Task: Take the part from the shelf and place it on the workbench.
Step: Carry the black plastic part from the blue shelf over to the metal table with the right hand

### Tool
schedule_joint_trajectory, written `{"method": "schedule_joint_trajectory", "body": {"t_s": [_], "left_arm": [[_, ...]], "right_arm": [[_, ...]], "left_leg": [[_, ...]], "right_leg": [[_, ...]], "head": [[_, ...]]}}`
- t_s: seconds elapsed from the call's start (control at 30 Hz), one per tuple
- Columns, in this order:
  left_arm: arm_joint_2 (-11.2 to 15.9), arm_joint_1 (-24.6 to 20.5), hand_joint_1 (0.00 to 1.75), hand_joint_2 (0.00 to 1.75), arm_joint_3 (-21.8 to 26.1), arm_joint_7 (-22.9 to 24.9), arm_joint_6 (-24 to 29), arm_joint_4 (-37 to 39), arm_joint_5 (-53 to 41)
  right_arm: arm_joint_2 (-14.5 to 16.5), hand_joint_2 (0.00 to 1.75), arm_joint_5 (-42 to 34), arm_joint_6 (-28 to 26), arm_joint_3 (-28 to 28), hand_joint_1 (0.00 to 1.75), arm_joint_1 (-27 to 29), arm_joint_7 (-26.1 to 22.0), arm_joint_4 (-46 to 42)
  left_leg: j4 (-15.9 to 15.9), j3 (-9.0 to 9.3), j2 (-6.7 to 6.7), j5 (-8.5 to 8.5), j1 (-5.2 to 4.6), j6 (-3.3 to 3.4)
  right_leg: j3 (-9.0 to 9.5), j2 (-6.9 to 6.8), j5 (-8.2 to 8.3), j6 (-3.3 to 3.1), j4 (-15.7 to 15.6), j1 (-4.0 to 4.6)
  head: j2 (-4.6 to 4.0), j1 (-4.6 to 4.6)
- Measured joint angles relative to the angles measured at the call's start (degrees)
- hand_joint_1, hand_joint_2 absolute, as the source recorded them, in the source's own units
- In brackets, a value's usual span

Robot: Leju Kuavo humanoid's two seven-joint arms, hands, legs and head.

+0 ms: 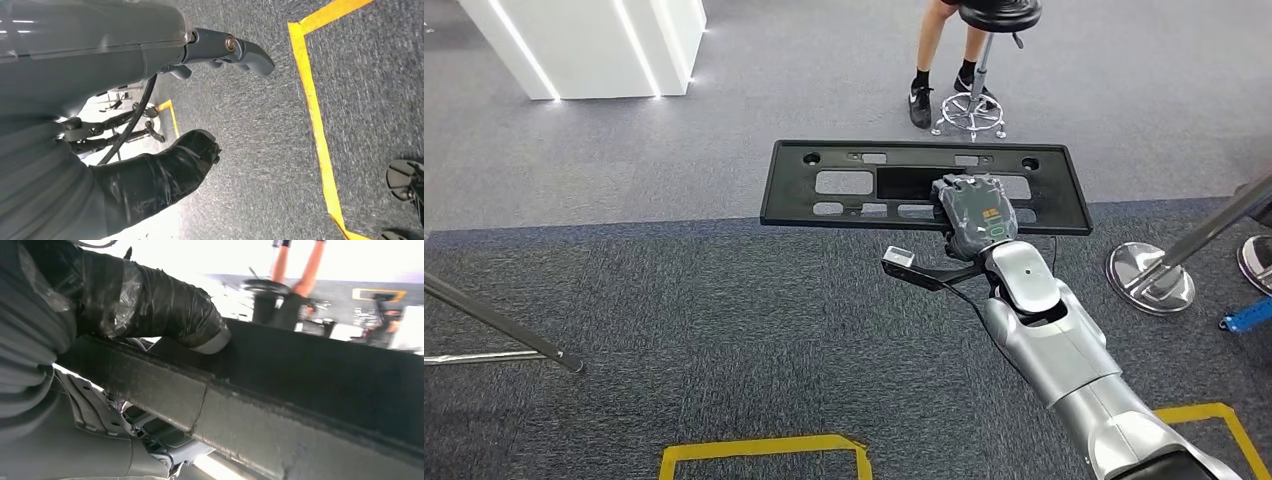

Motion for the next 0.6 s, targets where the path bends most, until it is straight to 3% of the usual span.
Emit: {"method": "schedule_joint_trajectory", "body": {"t_s": [0.03,0.1,0.17,0.23,0.27,0.33,0.4,0.47,0.53,0.57,0.6], "left_arm": [[0.02,0.07,0.00,1.75,-0.01,-0.01,0.01,0.00,0.00],[0.04,0.07,0.00,1.75,0.00,-0.02,0.02,0.00,0.00],[0.05,0.00,0.00,1.75,0.01,-0.03,0.04,0.00,0.00],[0.05,-0.04,0.00,1.75,0.01,-0.04,0.05,0.00,0.00],[0.05,-0.04,0.00,1.75,0.01,-0.05,0.05,0.00,0.00],[0.04,-0.05,0.00,1.75,0.01,-0.07,0.05,0.00,0.01],[-0.09,-0.04,0.00,1.75,0.03,-0.13,0.03,0.01,0.03],[-0.16,-0.03,0.00,1.75,0.12,-0.19,-0.04,0.02,0.06],[-0.04,0.09,0.00,1.75,0.33,-0.20,-0.16,0.02,0.07],[-0.02,0.14,0.00,1.75,0.43,-0.19,-0.28,0.03,0.08],[0.02,0.14,0.00,1.75,0.51,-0.13,-0.39,0.04,0.09]], "right_arm": [[-0.02,1.75,0.02,-0.03,0.00,1.75,0.01,-0.01,0.00],[-0.16,1.75,0.04,-0.10,0.00,1.75,0.00,-0.01,0.00],[-0.43,1.75,0.11,-0.17,0.01,1.75,0.08,0.00,0.00],[-0.74,1.75,0.27,-0.15,0.02,1.75,0.31,0.00,0.00],[-0.87,1.75,0.37,-0.09,0.02,1.75,0.38,-0.01,-0.01],[-1.06,1.75,0.71,0.19,0.02,1.75,0.25,-0.03,-0.19],[-1.28,1.75,1.64,0.73,0.08,1.75,-0.20,-0.08,-0.48],[-1.40,1.75,2.76,1.27,0.25,1.75,-0.52,-0.27,-0.70],[-1.32,1.75,3.33,1.84,0.78,1.75,-0.66,-0.74,-0.92],[-1.22,1.75,3.46,2.18,1.20,1.75,-0.77,-0.95,-0.99],[-1.04,1.75,3.57,2.64,1.77,1.75,-1.00,-1.08,-1.10]], "left_leg": [[-0.18,0.01,-0.65,0.15,-0.01,0.45],[-0.59,0.15,-1.89,0.49,0.06,1.35],[-0.69,0.14,-3.10,0.63,-0.08,2.01],[-0.57,0.08,-4.66,0.64,-0.48,2.34],[-0.45,0.07,-5.62,0.64,-0.68,2.40],[-0.10,0.08,-7.47,0.59,-0.95,2.42],[0.37,-0.23,-9.01,0.50,-1.11,2.29],[0.58,-0.79,-10.23,0.58,-0.89,1.86],[0.40,-1.16,-11.24,0.78,-0.64,1.26],[0.76,-1.42,-10.54,0.52,-0.76,0.96],[2.16,-2.10,-8.94,-0.33,-0.84,0.64]], "right_leg": [[0.13,0.21,-0.25,0.37,0.13,-0.17],[-0.90,2.96,-2.41,0.67,2.97,-0.53],[-4.28,6.11,-6.37,0.49,10.28,-0.45],[-7.55,6.81,-8.42,0.20,16.69,-0.10],[-7.90,6.92,-7.77,-0.07,17.08,0.05],[-5.48,7.89,-3.78,-0.91,11.36,0.34],[-2.43,10.73,-0.67,-1.71,4.23,0.40],[-1.49,11.87,-0.07,-1.89,1.68,0.53],[-1.24,10.34,0.19,-2.00,1.18,0.56],[-0.97,9.60,0.34,-2.22,0.79,0.47],[-0.69,8.80,0.49,-2.45,0.35,0.30]], "head": [[0.00,0.01],[0.00,0.01],[0.00,0.02],[0.01,0.03],[0.01,0.03],[0.01,0.03],[0.00,0.00],[0.00,-0.03],[0.00,-0.02],[0.00,-0.02],[0.00,-0.04]]}}
